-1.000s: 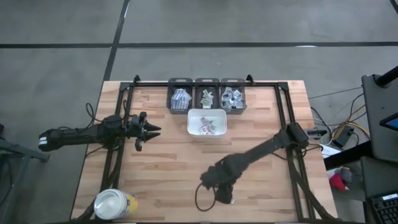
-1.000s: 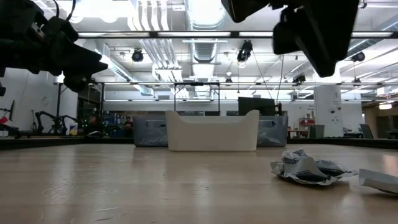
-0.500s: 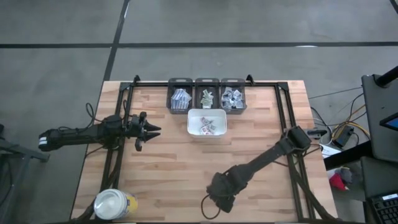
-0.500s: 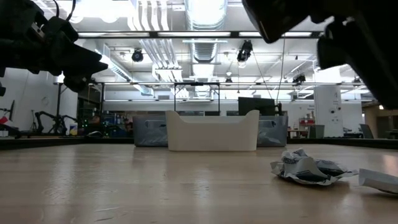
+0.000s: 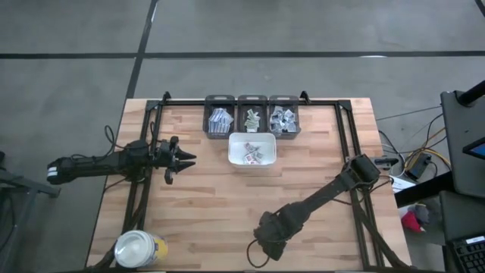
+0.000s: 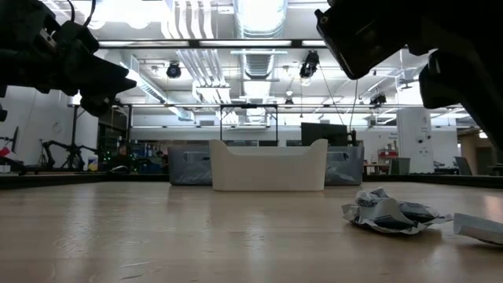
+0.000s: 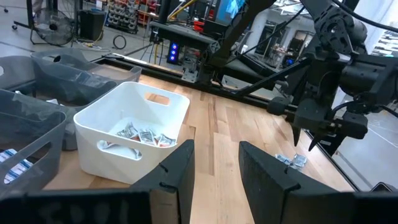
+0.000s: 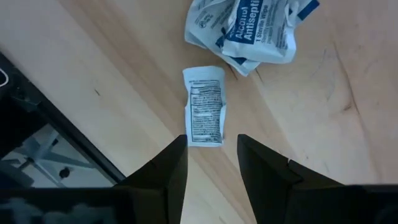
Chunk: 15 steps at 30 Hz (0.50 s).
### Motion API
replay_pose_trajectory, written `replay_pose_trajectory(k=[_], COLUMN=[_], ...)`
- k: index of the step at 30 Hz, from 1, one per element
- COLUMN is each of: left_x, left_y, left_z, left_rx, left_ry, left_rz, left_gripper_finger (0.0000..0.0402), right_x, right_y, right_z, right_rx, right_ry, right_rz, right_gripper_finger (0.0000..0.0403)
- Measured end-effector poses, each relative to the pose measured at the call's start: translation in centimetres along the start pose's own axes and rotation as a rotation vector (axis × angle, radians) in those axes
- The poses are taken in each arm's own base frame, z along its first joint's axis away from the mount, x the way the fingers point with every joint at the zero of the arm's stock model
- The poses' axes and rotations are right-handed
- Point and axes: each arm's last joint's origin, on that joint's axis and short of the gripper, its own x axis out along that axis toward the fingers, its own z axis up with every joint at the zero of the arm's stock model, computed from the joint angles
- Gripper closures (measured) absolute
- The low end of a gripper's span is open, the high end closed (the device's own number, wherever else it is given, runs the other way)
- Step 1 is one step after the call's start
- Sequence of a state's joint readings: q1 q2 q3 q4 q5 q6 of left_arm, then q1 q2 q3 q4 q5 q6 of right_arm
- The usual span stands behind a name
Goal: Pick & Place First Aid Supplies
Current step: Put the orange ointment pack into the white bin
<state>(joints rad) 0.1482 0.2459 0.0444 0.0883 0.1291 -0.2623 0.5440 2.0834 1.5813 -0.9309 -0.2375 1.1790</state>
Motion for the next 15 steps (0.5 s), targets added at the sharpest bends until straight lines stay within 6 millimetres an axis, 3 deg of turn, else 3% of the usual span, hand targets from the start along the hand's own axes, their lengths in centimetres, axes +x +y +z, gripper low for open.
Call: replay_pose_trajectory(k=[15], left_x=[0.0], left_y=[0.0], left_z=[0.0], left_rx=[0.000], left_ry=[0.000], left_rz=[0.000], left_gripper_finger=[0.0282], right_x=[2.1], right_y=[-1.0], right_z=[-0.2], right_rx=[0.052], right_ry=[0.010], right_rz=[-0.003], right_gripper_finger=[0.0271])
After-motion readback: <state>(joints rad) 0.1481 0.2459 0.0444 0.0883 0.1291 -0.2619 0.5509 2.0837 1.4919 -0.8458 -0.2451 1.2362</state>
